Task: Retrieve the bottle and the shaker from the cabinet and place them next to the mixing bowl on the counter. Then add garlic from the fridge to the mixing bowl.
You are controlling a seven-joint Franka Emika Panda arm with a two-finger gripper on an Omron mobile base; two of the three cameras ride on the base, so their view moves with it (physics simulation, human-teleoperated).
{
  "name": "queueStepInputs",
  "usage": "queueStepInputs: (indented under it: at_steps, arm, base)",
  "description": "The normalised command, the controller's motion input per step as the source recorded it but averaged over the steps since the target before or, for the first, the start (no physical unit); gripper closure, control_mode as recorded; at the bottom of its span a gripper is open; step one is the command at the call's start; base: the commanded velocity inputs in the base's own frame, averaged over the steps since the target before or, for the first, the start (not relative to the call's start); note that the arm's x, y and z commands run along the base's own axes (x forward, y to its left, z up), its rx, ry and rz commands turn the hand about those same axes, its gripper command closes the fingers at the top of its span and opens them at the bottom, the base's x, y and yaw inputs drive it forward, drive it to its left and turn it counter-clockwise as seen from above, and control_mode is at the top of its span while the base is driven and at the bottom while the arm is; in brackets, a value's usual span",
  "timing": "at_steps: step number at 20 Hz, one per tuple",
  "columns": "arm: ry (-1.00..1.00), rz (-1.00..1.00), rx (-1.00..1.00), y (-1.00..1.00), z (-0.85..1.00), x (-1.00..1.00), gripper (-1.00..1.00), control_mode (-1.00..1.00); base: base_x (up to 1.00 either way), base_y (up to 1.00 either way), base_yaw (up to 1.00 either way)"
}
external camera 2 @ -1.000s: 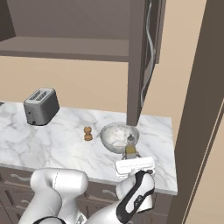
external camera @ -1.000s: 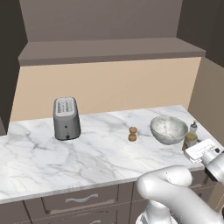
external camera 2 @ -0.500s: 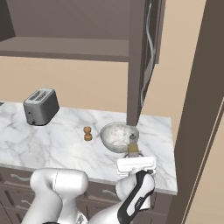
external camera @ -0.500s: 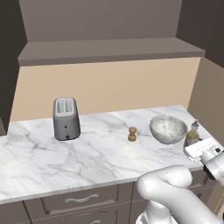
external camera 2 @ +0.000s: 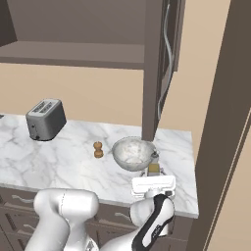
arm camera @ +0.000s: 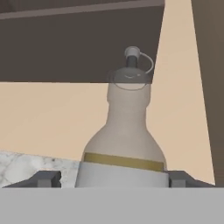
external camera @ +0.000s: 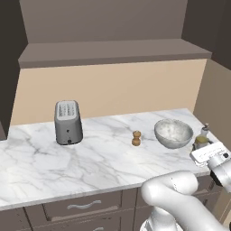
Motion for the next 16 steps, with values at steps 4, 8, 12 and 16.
queueStepInputs:
  at_steps: [4,8,12,16]
  arm:
    - [-0.03,0.00,0.00,0.00,-0.09,0.00,-1.00,-1.00]
    - [0.00,-0.01,0.00,-0.01,0.03,-0.08,-1.00,-1.00]
    - [0.01,-0.06,0.00,-0.14,0.27,-0.32,-1.00,-1.00]
    - [0.06,-0.11,0.00,-0.31,0.53,-0.54,-1.00,-1.00]
  base:
    - [0.00,0.00,0.00]
    - [0.00,0.00,0.00]
    - [0.00,0.00,0.00]
    - [0.00,0.00,0.00]
